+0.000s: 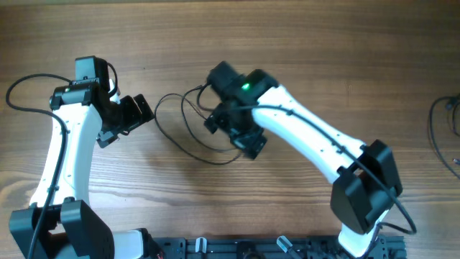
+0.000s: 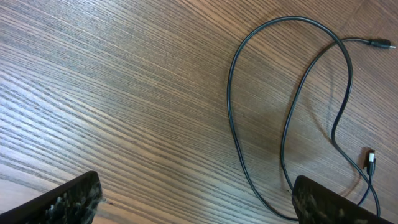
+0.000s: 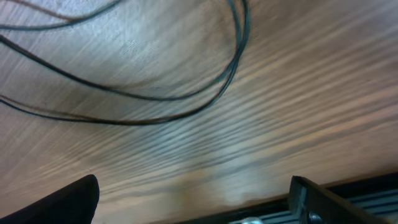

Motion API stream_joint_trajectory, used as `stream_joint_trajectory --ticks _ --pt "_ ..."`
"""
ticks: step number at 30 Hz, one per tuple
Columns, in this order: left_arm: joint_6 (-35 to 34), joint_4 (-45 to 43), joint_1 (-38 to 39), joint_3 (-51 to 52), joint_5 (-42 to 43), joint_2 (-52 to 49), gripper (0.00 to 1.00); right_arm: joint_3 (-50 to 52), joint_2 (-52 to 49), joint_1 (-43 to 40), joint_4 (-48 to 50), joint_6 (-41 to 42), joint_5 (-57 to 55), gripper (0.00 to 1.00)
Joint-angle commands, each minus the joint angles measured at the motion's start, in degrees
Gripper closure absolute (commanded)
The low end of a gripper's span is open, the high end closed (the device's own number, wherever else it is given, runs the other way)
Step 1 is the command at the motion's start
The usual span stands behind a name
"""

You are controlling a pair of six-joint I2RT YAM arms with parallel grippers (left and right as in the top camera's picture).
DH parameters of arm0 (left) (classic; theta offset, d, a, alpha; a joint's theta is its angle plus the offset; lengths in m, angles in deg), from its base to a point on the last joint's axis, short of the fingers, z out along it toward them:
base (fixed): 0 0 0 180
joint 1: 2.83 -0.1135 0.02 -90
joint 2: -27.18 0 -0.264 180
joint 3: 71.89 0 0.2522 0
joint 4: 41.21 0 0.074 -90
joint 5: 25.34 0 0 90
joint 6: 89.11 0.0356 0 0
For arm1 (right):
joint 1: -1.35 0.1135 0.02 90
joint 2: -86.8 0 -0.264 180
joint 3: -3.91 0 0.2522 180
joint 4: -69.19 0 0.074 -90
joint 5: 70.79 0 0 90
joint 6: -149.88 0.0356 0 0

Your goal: Untangle cables

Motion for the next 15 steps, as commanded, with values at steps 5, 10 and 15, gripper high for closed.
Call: stream_joint_trajectory --ticks 5,10,15 --pt "0.8 0.2 -0.2 0.3 0.3 0.4 0.0 0.5 -0.8 6.7 0.3 13.8 -12.1 0.03" --pt "0.7 0.5 -0.2 0.3 0.3 0.4 0.0 1.4 -0.8 7.3 1.3 22.0 -19.5 0.07" --pt "0.7 0.7 -0.2 0.3 0.3 0.4 0.0 8.7 -0.8 7.3 8.3 22.4 -19.8 0.01"
